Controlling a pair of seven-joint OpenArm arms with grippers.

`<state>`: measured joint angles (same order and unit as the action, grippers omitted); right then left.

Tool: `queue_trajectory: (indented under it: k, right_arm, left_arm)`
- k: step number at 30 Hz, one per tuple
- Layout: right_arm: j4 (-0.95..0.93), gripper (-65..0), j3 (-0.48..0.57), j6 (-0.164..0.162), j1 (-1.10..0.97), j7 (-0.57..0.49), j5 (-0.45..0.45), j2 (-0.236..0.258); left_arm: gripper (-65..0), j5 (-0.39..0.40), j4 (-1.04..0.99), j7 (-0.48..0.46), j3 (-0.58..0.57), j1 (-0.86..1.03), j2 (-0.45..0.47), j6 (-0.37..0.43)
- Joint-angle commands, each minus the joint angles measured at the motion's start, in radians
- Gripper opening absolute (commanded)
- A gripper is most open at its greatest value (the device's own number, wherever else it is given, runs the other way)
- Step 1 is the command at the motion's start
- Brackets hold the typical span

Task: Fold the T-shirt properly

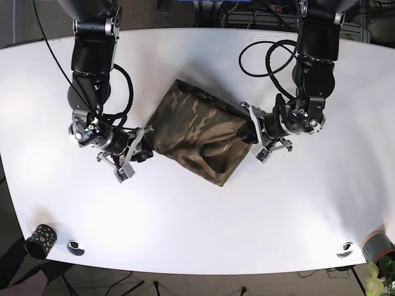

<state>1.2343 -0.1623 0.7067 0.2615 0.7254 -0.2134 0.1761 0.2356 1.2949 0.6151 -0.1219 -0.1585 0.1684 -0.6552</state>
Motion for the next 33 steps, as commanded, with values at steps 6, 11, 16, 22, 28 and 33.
queue_trajectory:
  k: [6, 11, 16, 22, 28, 33]
  right_arm:
    - [0.121, -52.6, -0.076, -0.009, 0.000, 0.035, -0.002, 0.053]
    - [0.121, -52.6, -0.073, -0.009, -0.003, 0.035, 0.002, 0.043]
    - [0.123, -52.6, -0.023, -0.009, -0.031, 0.035, 0.007, 0.004]
    - [0.127, -52.6, 0.097, -0.009, -0.077, 0.033, -0.002, -0.025]
    - [0.259, -52.8, 0.152, -0.009, -0.192, 0.038, -0.002, -0.099]
    - [0.401, -52.8, 0.295, -0.009, -0.298, 0.073, -0.002, -0.119]
  left_arm:
    - [-54.2, -0.008, 0.124, 0.004, 0.020, -0.025, 0.039, 0.007]
    - [-54.2, -0.008, 0.268, 0.004, 0.066, 0.004, 0.030, 0.008]
    - [-54.2, -0.014, 0.381, 0.007, 0.072, 0.049, 0.030, 0.010]
    - [-53.8, -0.012, 0.397, 0.068, 0.074, 0.072, 0.030, 0.010]
    - [-53.6, -0.008, 0.398, 0.084, 0.095, 0.087, 0.020, 0.077]
    - [-53.6, -0.012, 0.398, 0.082, 0.100, 0.087, 0.003, 0.125]
